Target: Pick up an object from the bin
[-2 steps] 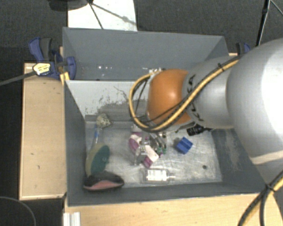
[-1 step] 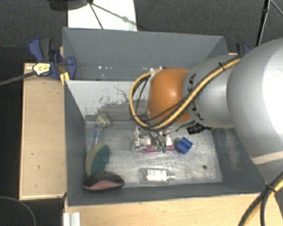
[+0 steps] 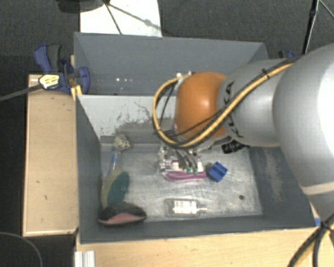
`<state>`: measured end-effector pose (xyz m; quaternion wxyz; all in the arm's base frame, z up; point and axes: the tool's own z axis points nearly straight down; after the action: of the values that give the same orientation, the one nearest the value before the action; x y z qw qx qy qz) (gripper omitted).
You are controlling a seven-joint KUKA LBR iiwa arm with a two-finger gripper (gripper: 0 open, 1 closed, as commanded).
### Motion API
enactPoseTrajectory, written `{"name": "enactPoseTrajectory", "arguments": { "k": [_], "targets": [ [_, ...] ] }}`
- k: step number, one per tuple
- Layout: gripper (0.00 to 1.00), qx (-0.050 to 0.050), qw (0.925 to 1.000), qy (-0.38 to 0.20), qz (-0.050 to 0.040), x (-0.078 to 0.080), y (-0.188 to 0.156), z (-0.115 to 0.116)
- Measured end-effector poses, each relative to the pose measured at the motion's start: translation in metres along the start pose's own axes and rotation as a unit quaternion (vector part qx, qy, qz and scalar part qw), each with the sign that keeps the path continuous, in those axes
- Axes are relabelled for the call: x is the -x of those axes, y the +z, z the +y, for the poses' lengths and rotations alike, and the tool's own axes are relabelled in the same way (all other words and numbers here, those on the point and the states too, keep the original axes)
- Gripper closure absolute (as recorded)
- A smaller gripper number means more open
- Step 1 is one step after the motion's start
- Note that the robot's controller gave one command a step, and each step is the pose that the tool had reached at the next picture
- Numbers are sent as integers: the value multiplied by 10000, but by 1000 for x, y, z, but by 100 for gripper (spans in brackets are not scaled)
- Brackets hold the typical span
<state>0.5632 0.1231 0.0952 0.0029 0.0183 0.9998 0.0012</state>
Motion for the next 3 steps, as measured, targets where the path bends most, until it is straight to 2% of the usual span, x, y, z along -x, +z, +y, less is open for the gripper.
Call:
{"name": "enactPoseTrajectory", "arguments": {
  "k": [1,2,3],
  "targets": [
    [0,-3,10000,11,13,-1,1,0],
    [0,-6,9893,-1460,-11,11,21,-85],
    [100,-3,9895,-1445,-58,14,18,-84]
  ]
}}
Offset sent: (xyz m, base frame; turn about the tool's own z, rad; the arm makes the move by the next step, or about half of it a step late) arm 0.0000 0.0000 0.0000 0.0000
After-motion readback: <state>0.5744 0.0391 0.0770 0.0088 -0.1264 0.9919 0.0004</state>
